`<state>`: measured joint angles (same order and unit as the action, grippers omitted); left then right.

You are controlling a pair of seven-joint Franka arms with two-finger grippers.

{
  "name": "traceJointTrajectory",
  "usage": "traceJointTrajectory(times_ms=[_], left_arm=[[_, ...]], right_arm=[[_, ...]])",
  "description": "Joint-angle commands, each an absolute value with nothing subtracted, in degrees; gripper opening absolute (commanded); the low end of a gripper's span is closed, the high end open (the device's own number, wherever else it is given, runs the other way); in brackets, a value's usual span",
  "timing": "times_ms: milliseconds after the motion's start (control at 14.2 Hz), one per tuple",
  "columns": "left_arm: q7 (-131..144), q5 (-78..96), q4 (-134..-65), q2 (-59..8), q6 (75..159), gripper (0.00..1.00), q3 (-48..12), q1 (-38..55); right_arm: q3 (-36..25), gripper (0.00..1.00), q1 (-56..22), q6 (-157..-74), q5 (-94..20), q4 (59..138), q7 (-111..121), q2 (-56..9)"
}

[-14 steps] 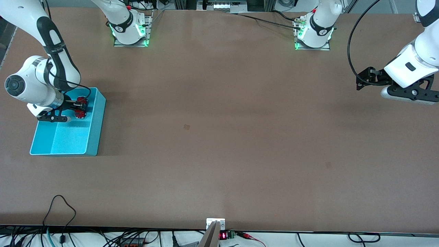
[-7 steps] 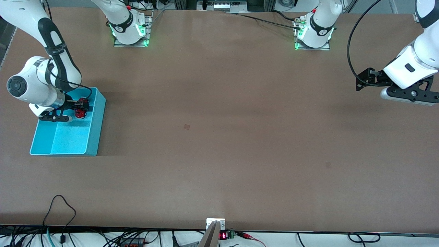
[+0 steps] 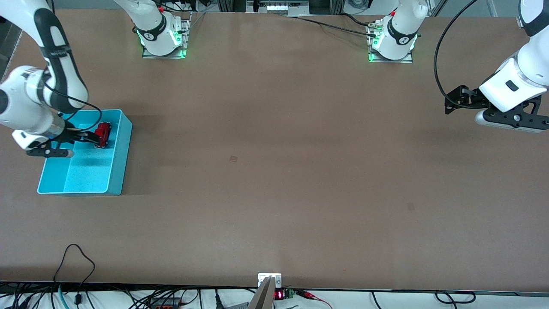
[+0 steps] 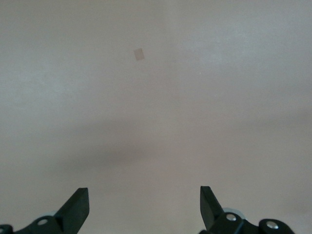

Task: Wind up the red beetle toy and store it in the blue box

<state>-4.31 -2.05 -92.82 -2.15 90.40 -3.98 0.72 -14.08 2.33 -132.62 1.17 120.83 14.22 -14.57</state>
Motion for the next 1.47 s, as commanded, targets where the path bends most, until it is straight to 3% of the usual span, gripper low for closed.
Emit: traceJointTrajectory(times_ms=[0,491,772,1053,1404], left_arm=[[-5.5,-1.3,-91.0,-3.1,89.6,1.0,-4.0,0.7],[-5.4,-1.1,-90.9,-3.9,89.7,1.0,-4.0,0.8],[-5.4,-1.1,-90.7,-4.7,91.4,1.0,-4.0,1.0],[-5.1,-1.3,-85.6,-7.6,91.3,1.0,-4.0,1.1],[-4.7,-0.4,-85.4,-8.0,91.2,1.0,-4.0,0.8]], right_arm=[[-12.7,1.0,1.8,-119.8,1.8,111.7,14.5,-10.2],[-6.2,1.0,1.5,-95.8,3.0,98.3,8.3,-0.8],[-4.9,1.0,1.4,-83.4,2.3,88.9,7.8,-0.8],[-4.1,1.0,1.4,-82.8,1.6,87.9,4.8,-0.8],[-4.1,1.0,1.5,-82.9,1.6,87.9,4.7,-0.8]])
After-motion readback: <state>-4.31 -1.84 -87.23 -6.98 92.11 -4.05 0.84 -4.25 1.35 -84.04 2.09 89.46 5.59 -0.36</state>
